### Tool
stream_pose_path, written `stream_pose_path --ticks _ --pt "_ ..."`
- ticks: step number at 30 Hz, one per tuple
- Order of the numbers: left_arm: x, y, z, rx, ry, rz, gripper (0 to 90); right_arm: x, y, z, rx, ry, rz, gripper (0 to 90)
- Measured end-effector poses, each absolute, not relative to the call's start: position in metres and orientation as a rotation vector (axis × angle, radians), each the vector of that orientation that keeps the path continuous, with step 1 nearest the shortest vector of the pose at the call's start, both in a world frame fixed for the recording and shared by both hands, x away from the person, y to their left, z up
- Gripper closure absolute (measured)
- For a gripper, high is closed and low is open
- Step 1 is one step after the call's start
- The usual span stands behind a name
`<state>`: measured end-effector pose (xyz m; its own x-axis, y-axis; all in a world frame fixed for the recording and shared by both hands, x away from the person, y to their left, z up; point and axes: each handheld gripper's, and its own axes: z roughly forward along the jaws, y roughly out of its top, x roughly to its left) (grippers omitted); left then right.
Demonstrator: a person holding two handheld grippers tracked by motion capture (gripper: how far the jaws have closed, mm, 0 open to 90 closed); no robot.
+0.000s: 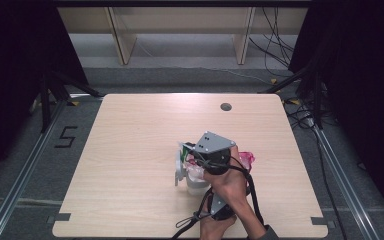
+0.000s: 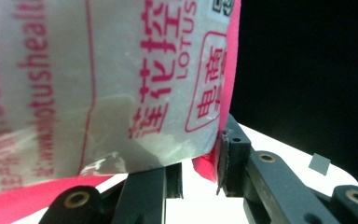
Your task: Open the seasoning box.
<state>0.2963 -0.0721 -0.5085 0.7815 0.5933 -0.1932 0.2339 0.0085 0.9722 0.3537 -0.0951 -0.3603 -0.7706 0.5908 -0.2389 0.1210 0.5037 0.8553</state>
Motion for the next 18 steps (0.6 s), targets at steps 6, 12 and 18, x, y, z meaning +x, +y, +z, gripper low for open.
stream_pose_path --ticks 6,12,18 --pt "0.2949 -0.0727 -0.5076 1.558 0.684 0.318 74.3 0.3535 -0.0965 -0.3589 0.583 2.235 1.228 89.1" --pt "0.2962 -0.0738 -0.5088 1.563 0.689 0.313 74.3 0.3559 -0.0986 -0.3608 0.608 2.236 1.224 89.1" --pt "0.2964 -0.0739 -0.5095 1.56 0.685 0.315 74.3 0.3551 -0.0983 -0.3596 0.592 2.237 1.232 89.1"
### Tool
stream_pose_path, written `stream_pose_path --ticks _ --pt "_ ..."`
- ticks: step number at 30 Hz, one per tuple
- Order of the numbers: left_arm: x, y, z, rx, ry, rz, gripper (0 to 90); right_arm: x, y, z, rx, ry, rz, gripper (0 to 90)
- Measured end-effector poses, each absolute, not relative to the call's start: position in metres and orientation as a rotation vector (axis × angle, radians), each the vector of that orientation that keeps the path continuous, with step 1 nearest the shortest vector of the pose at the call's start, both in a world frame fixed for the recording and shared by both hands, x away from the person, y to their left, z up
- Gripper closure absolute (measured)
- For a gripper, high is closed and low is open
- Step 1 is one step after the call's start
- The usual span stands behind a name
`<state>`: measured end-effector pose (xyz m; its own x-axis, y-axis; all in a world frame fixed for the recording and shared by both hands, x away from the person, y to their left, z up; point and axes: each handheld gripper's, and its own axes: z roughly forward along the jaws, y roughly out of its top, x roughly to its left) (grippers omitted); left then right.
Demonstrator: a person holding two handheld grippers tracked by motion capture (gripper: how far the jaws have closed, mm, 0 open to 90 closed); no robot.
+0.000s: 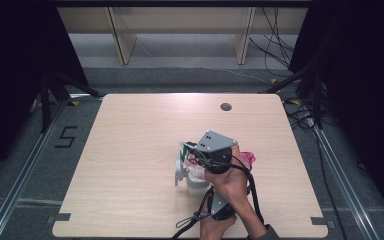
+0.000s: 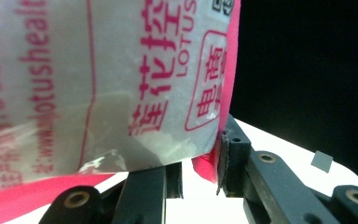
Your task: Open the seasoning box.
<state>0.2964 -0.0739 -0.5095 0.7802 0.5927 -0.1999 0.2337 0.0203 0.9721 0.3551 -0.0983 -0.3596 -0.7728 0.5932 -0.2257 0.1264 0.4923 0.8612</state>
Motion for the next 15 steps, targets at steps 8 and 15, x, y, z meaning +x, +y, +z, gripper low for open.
stream_pose_path --ticks 8,15 --pt "0.2962 -0.0739 -0.5109 1.568 0.691 0.322 74.3 0.356 -0.1002 -0.3594 0.597 2.235 1.239 89.1" --pt "0.2978 -0.0718 -0.5128 1.615 0.674 0.333 74.4 0.3551 -0.1039 -0.3575 0.603 2.236 1.249 89.3"
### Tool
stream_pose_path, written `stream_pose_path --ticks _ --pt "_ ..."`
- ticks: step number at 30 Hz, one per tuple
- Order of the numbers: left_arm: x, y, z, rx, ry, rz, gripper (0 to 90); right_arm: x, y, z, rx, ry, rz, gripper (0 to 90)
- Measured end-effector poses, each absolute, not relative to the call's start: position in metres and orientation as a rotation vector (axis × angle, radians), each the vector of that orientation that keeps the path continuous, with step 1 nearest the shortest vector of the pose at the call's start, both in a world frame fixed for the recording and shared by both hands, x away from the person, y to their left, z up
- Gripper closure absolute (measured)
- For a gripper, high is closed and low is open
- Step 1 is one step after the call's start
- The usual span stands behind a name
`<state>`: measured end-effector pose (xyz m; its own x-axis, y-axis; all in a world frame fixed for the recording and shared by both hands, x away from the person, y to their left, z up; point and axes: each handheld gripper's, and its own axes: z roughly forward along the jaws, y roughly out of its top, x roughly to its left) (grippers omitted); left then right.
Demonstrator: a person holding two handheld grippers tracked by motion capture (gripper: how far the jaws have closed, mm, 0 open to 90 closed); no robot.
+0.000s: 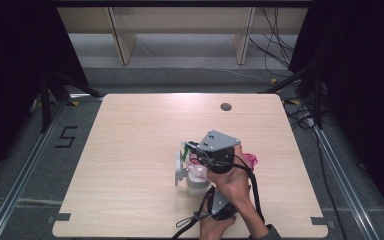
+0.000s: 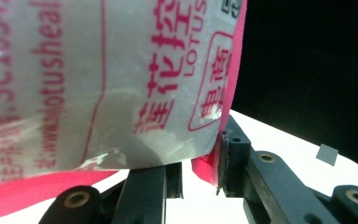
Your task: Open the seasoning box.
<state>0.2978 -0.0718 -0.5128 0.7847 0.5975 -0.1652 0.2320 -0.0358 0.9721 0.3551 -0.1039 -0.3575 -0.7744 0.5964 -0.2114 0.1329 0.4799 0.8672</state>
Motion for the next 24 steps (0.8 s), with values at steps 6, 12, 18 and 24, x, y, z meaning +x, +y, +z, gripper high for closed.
stream_pose_path --ticks 6,12,18,24 --pt "0.299 -0.07 -0.515 1.638 0.668 0.335 74.2 0.354 -0.107 -0.356 0.599 2.233 1.255 89.4" --pt "0.3 -0.068 -0.518 1.66 0.663 0.333 73.7 0.351 -0.116 -0.351 0.624 2.227 1.28 89.6" --pt "0.301 -0.062 -0.518 1.692 0.669 0.401 71.9 0.347 -0.128 -0.347 0.602 2.213 1.318 89.8" --pt "0.299 -0.064 -0.519 1.658 0.692 0.386 69.4 0.343 -0.143 -0.342 0.634 2.199 1.376 89.9"
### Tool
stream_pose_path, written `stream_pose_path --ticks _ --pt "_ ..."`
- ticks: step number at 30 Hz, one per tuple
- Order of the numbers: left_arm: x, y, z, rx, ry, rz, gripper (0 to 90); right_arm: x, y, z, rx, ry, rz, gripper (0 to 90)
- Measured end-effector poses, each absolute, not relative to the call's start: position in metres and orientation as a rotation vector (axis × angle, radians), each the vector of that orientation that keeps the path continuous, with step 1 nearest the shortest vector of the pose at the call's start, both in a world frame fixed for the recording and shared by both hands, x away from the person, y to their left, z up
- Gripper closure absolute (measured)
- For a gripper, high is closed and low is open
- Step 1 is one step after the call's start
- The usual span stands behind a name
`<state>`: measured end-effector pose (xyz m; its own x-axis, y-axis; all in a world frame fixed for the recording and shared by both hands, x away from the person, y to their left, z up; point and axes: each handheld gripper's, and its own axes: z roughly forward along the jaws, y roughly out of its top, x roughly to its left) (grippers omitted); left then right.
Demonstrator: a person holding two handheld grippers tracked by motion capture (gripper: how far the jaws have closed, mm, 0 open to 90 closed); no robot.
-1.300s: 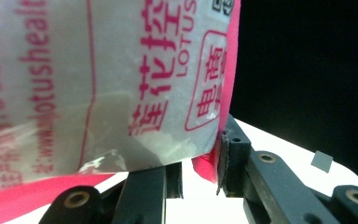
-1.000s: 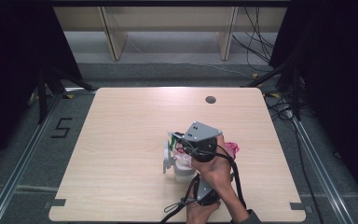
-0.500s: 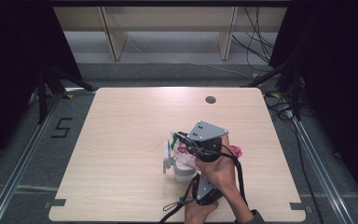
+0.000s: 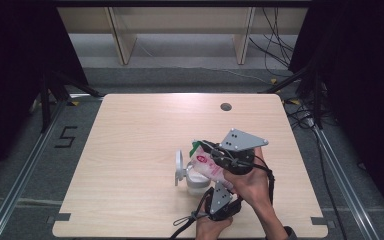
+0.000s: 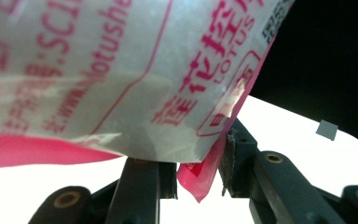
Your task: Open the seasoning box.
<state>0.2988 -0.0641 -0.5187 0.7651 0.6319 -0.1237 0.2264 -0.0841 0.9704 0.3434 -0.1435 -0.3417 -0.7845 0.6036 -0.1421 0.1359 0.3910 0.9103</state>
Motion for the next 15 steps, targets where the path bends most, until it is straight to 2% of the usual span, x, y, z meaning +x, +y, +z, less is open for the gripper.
stream_pose_path --ticks 15 --pt "0.3 -0.057 -0.516 1.699 0.734 0.345 55.0 0.34 -0.174 -0.338 0.666 2.145 1.502 90.0"
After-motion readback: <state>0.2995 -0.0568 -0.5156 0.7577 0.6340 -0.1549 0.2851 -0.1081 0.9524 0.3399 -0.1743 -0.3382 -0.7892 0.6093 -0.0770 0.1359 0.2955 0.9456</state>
